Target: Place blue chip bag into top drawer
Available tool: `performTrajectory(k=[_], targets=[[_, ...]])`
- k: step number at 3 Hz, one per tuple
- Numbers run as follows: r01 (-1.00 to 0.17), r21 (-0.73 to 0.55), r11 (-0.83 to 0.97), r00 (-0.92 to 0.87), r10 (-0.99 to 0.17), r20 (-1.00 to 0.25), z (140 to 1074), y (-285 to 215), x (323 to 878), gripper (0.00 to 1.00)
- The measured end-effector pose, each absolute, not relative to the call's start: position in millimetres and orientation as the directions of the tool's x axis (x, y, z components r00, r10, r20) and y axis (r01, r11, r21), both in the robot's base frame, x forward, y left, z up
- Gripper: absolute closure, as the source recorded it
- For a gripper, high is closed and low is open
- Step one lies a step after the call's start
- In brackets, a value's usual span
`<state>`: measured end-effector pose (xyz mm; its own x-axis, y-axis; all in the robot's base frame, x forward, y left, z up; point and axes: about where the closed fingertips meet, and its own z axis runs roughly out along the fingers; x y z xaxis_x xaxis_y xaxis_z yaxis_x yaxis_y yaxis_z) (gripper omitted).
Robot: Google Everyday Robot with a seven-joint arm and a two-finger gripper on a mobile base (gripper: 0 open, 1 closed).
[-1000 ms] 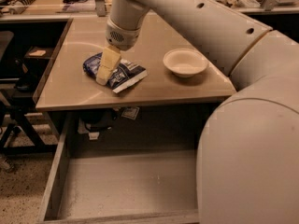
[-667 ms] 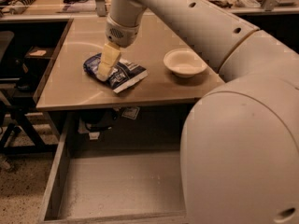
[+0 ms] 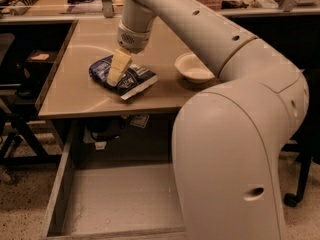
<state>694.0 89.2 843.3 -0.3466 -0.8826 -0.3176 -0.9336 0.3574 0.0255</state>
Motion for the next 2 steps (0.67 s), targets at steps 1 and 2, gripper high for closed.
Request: performTrajectory(k=[1,2], targets=[[-0.931,0.065,0.358,-0.36,-0.876,-0.321,825.8,91.0,698.1,0.0],[-0.931,0.066,0.358,-0.36,-0.876,-0.321,825.3,91.3,698.2,0.19]])
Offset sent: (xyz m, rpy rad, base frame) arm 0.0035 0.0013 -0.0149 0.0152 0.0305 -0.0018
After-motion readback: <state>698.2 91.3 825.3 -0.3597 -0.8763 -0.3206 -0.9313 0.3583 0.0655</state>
